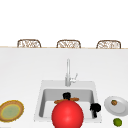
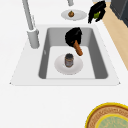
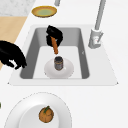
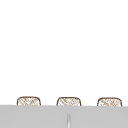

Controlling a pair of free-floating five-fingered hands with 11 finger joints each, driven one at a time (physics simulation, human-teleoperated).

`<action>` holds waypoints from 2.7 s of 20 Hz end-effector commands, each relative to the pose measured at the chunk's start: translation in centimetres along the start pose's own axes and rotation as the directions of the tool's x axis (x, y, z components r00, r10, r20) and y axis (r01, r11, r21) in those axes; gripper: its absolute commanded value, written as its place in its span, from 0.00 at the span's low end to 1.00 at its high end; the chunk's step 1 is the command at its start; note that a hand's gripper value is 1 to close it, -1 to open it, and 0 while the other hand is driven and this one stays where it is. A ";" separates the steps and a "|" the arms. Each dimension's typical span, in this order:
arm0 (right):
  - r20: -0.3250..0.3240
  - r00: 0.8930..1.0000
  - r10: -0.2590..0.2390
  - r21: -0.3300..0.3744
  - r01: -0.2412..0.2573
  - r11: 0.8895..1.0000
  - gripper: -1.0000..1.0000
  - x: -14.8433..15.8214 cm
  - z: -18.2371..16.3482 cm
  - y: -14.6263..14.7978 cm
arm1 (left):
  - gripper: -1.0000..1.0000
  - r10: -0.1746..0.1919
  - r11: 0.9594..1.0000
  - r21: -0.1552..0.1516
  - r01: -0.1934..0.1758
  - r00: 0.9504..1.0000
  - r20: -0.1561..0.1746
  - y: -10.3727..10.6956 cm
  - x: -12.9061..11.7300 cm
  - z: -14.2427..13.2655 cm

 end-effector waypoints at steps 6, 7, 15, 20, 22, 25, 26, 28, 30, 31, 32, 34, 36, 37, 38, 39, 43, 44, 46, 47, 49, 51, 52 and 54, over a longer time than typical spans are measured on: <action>0.000 1.000 0.000 0.000 0.000 1.000 0.50 0.0 0.0 0.0 | 1.00 0.016 1.000 0.013 -0.016 1.000 0.008 -5.9 2.0 -1.8; 0.000 1.000 0.000 0.000 0.000 1.000 0.50 0.0 0.0 0.0 | 1.00 0.018 1.000 0.012 -0.018 1.000 0.008 -6.6 2.3 -1.9; 0.000 1.000 0.000 0.000 0.000 1.000 0.50 0.0 0.0 0.0 | 1.00 -0.042 0.999 -0.009 0.042 0.999 0.001 -11.1 2.7 -4.2; 0.000 1.000 0.000 0.000 0.000 1.000 0.50 0.0 0.0 0.0 | 1.00 -0.044 0.999 -0.011 0.044 0.999 -0.003 -15.1 4.2 -6.2; 0.000 1.000 0.000 0.000 0.000 1.000 0.50 0.0 0.0 0.0 | 1.00 -0.063 0.998 -0.003 0.063 0.998 0.010 -15.3 2.6 -5.6; 0.000 1.000 0.000 0.000 0.000 1.000 0.50 0.0 0.0 0.0 | 1.00 -0.060 0.998 -0.002 0.060 0.998 0.019 -15.3 1.0 -6.0; 0.000 1.000 0.000 0.000 0.000 1.000 0.50 0.0 0.0 0.0 | 1.00 -0.056 0.998 -0.003 0.056 0.998 0.023 -15.5 0.4 -6.0; 0.000 1.000 0.000 0.000 0.000 1.000 0.50 0.0 0.0 0.0 | 1.00 -0.035 0.999 -0.020 0.036 0.998 0.052 -15.5 -1.1 -5.7; 0.000 1.000 0.000 0.000 0.000 1.000 0.50 0.0 0.0 0.0 | 1.00 -0.016 0.999 -0.044 0.019 0.998 0.061 -15.5 -2.1 -5.6; 0.000 1.000 0.000 0.000 0.000 1.000 0.50 0.0 0.0 0.0 | 1.00 -0.002 0.998 -0.066 0.005 0.998 0.056 -15.8 -2.8 -5.7; 0.000 1.000 0.000 0.000 0.000 1.000 0.50 0.0 0.0 0.0 | 1.00 -0.001 0.996 -0.087 0.006 0.999 0.051 -16.2 -3.4 -5.7; 0.000 1.000 0.000 0.000 0.000 1.000 0.50 0.0 0.0 0.0 | 1.00 0.003 0.995 -0.103 0.002 0.999 0.053 -17.0 -4.5 -5.7; 0.000 1.000 0.000 0.000 0.000 1.000 0.50 0.0 0.0 0.0 | 1.00 -0.001 0.994 -0.111 0.007 0.999 0.048 -17.5 -5.6 -5.7; 0.000 1.000 0.000 0.000 0.000 1.000 0.50 0.0 0.0 0.0 | 1.00 -0.023 0.992 -0.127 0.027 0.999 0.037 -17.6 -5.7 -5.8; 0.000 1.000 0.000 0.000 0.000 1.000 0.50 0.0 0.0 0.0 | 1.00 -0.046 0.990 -0.128 0.050 0.998 0.036 -17.5 -5.9 -5.9; 0.000 1.000 0.000 0.000 0.000 1.000 0.50 0.0 0.0 0.0 | 1.00 -0.069 0.989 -0.128 0.074 0.997 0.038 -17.4 -6.1 -6.2; 0.000 1.000 0.000 0.000 0.000 1.000 0.50 0.0 0.0 0.0 | 1.00 -0.186 0.978 -0.089 0.190 0.981 0.046 -16.9 -6.8 -6.4; 0.000 1.000 0.000 0.000 0.000 1.000 0.50 0.0 0.0 0.0 | 1.00 -0.202 0.976 -0.079 0.203 0.979 0.023 -17.2 -6.1 -6.8; 0.000 1.000 0.000 0.000 0.000 1.000 0.50 0.0 0.0 0.0 | 1.00 -0.200 0.978 -0.066 0.200 0.980 -0.002 -18.2 -4.5 -7.1; 0.000 1.000 0.000 0.000 0.000 1.000 0.50 0.0 0.0 0.0 | 1.00 -0.188 0.981 -0.052 0.188 0.982 0.002 -18.4 -3.9 -7.2; 0.000 1.000 0.000 0.000 0.000 1.000 0.50 0.0 0.0 0.0 | 1.00 -0.164 0.986 -0.020 0.164 0.986 0.000 -19.1 -3.2 -7.2; 0.000 1.000 0.000 0.000 0.000 1.000 0.50 0.0 0.0 0.0 | 1.00 -0.128 0.992 0.000 0.128 0.992 0.008 -19.5 -2.9 -6.9; 0.000 1.000 0.000 0.000 0.000 1.000 0.50 0.0 0.0 0.0 | 1.00 -0.157 0.988 -0.005 0.157 0.987 0.015 -19.0 -3.8 -6.7; 0.000 1.000 0.000 0.000 0.000 1.000 0.50 0.0 0.0 0.0 | 0.00 -0.202 0.979 -0.042 0.201 0.979 0.002 -18.8 -4.8 -6.5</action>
